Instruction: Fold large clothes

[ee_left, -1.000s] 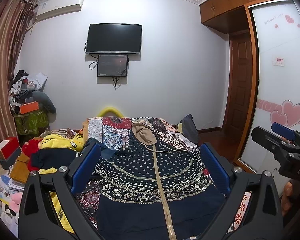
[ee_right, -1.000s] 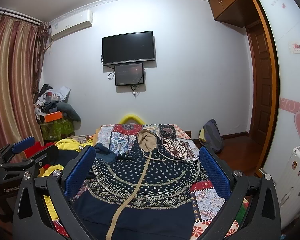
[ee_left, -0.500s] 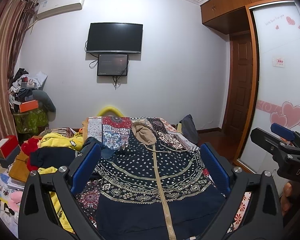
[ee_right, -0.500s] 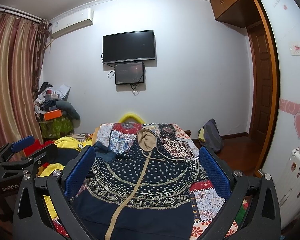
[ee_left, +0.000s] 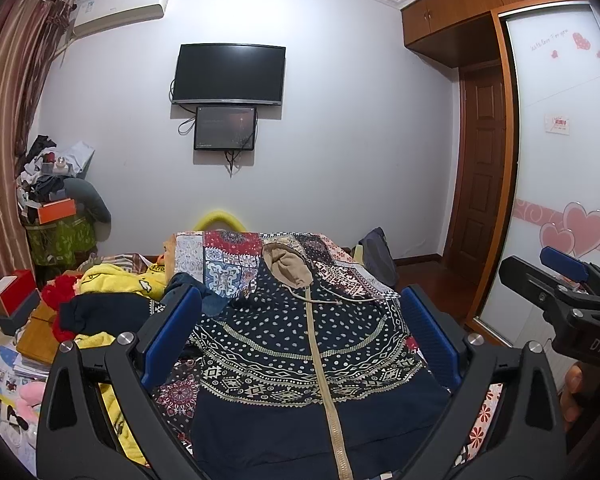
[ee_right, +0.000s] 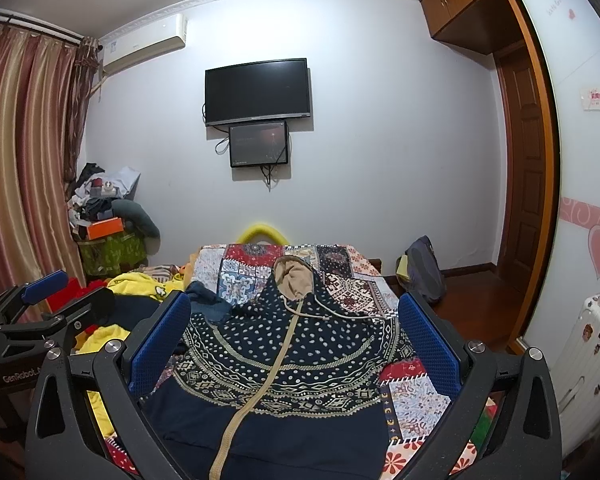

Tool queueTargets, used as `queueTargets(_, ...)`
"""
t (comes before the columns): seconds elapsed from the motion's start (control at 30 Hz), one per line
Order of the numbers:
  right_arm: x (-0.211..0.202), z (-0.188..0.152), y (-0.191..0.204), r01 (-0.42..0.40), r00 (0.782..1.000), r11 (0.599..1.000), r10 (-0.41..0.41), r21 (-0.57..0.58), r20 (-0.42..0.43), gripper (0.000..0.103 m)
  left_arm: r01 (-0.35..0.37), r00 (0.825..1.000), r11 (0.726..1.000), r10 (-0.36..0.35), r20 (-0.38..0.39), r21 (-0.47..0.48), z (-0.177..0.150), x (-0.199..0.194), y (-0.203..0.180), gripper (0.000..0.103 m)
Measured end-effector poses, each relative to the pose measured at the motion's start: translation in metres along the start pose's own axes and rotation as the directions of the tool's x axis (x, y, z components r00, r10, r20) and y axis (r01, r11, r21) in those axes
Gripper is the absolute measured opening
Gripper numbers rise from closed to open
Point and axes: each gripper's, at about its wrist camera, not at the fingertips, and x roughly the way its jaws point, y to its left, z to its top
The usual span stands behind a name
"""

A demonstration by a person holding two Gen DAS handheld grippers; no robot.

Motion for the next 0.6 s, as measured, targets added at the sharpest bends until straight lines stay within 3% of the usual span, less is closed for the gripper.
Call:
queueTargets(0.33,0.025,0.002,-0.001,0.002,1.000,1.000,-0.002,-0.002,-0.031,0.103,-0.012,1.000,1.000,0.012,-0.021,0.003,0.000,0.022,0.012,0.100)
queueTargets(0.6,0.088,0.002,-0.007,0.006,0.995,1.000,-0.005,0.003,-0.096,0.103,-0.103,0.990,0.993,0.097,-0.100,-0.051,0.002,0.086,0.062,0.100)
